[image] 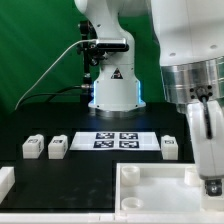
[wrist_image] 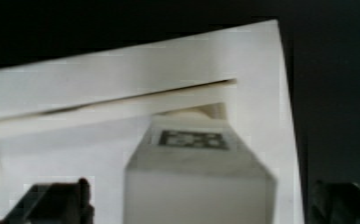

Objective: Assemble one leg

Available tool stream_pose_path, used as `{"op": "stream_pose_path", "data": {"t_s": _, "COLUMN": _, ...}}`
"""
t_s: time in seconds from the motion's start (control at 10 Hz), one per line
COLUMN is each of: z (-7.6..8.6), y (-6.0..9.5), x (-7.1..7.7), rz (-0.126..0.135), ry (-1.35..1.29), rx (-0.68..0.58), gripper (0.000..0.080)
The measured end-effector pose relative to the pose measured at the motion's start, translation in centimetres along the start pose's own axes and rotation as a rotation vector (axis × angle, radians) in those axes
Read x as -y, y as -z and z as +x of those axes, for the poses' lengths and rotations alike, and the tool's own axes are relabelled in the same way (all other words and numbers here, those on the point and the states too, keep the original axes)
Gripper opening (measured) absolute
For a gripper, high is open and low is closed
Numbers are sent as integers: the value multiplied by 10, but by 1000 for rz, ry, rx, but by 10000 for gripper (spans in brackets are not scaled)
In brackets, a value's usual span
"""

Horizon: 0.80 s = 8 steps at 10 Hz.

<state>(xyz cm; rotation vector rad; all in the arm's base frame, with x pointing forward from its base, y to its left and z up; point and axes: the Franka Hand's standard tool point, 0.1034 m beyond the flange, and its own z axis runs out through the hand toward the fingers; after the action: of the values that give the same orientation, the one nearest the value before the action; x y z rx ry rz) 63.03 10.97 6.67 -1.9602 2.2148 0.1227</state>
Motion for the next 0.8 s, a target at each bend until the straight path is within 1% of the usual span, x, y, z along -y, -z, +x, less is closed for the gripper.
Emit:
{"op": "stream_pose_path", "data": {"t_s": 0.1, "z": 4, "y": 1, "x": 0, "rz": 0, "ry": 197, "rx": 2, "gripper": 641}}
{"op": "stream_pose_path", "data": {"t_s": 0.2, "z": 12, "y": 3, "x": 3, "rz": 19, "ry": 402, "rx": -4, "gripper": 648}}
{"op": "stream_pose_path", "data": {"t_s": 0.5, "z": 17, "y": 2, "x": 3, "rz": 8, "ry": 776, "rx": -28, "gripper": 649}}
{"op": "stream_pose_path", "data": {"t_s": 0.6, "z": 12, "y": 4, "x": 4, "rz": -18, "ry": 1035, "rx": -57, "gripper": 649}}
{"op": "stream_pose_path", "data": {"t_s": 0.7, "z": 2, "y": 8, "x": 8, "rz": -32, "ry": 1224, "rx": -68, "gripper": 649}}
{"op": "stream_pose_path", "data": {"t_s": 0.8, "z": -4, "y": 10, "x": 10, "rz": -47, "ry": 1369, "rx": -64, "gripper": 649}}
